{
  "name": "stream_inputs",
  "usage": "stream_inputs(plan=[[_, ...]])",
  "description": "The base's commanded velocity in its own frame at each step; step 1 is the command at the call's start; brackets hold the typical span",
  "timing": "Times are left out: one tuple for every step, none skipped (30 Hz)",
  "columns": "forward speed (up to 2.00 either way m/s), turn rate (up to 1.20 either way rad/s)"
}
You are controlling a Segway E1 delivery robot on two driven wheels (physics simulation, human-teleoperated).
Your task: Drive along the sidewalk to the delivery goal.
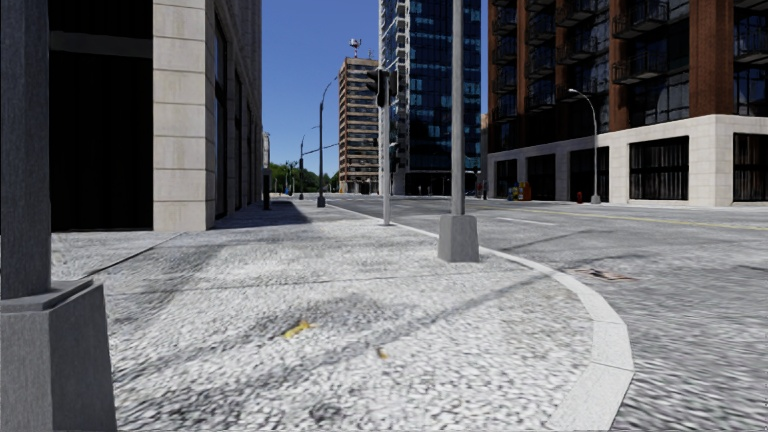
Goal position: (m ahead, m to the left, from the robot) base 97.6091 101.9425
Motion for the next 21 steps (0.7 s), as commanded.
stream_inputs(plan=[[1.15,0.00],[1.15,0.00],[1.13,0.00],[1.12,0.00],[1.12,0.00],[1.11,0.00],[1.11,0.00],[1.11,0.00],[1.11,0.00],[1.11,0.00],[1.11,0.00],[1.11,0.00],[1.11,0.00],[1.11,0.00],[1.11,0.04],[1.11,0.04],[1.11,0.08],[1.11,0.15],[1.11,0.18],[1.11,0.20],[1.11,0.20]])
